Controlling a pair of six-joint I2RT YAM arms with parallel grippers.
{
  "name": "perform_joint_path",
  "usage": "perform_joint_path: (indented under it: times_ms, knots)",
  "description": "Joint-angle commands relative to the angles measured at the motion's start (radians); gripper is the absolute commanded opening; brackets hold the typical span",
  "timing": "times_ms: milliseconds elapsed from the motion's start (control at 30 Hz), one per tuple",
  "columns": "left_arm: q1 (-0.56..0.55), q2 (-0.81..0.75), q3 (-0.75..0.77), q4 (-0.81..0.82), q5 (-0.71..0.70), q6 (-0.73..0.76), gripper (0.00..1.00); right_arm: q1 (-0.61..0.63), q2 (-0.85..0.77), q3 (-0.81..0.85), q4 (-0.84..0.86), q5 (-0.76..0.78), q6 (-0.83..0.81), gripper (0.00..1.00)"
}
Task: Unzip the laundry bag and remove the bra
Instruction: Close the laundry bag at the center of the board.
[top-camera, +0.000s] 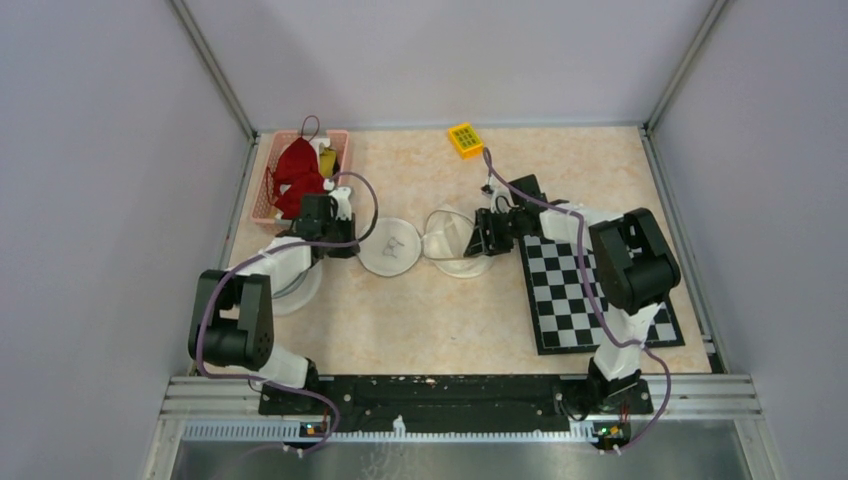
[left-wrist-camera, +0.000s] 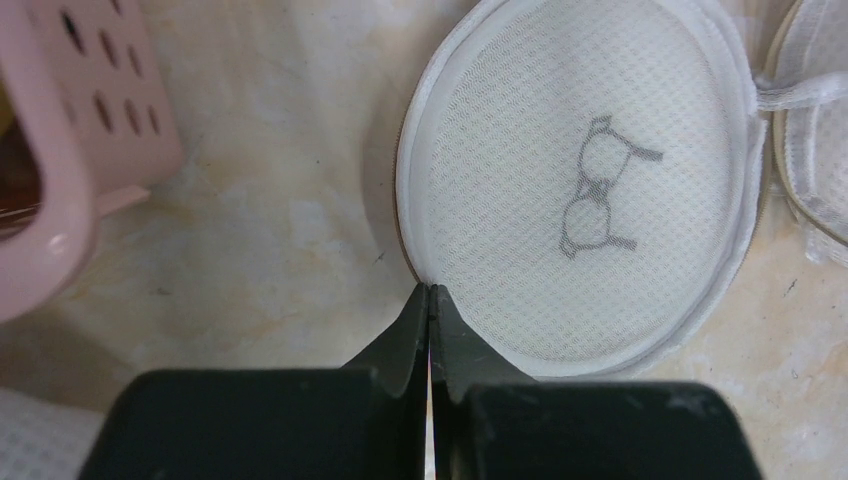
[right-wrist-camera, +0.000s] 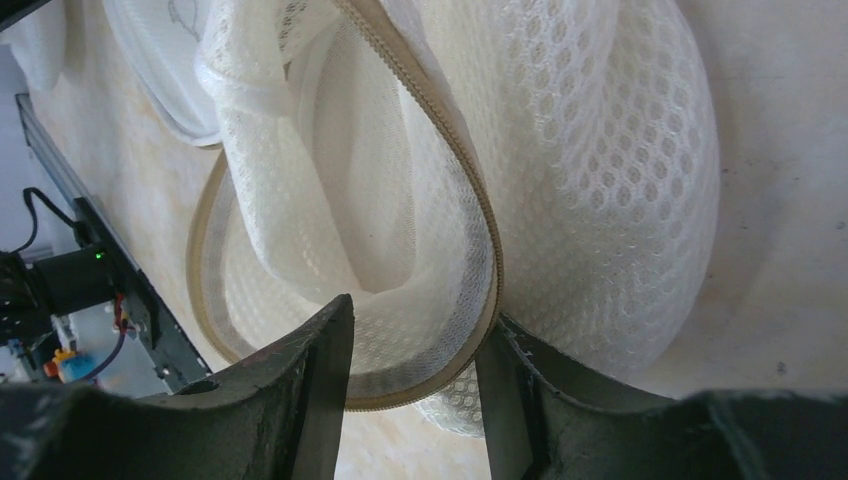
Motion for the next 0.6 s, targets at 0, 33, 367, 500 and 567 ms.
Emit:
perform_joint_path:
  times_ms: [0, 33, 367, 500, 567]
  knots:
    - [-0.004, -0.106, 0.088, -0.042, -0.061, 0.048, 0.0, 0.012, -0.115, -0.001, 0.074, -0.093, 0.025, 0.49]
    - [-0.004, -0.115, 0.099, -0.055, -0.067, 0.055, 0.0, 0.012, -0.139, -0.003, 0.093, -0.111, 0.032, 0.5]
    - [-0.023, -0.18, 0.193, -0.11, -0.012, 0.082, 0.0, -0.052, -0.295, 0.022, 0.042, -0.151, 0.032, 0.64]
    - [-0.068, -0.193, 0.241, -0.11, 0.066, 0.117, 0.0, -0.076, -0.268, 0.009, -0.002, -0.108, 0.014, 0.65]
    - [-0.102, -0.192, 0.263, -0.101, 0.093, 0.123, 0.0, -0.077, -0.237, 0.01, -0.013, -0.105, 0.017, 0.65]
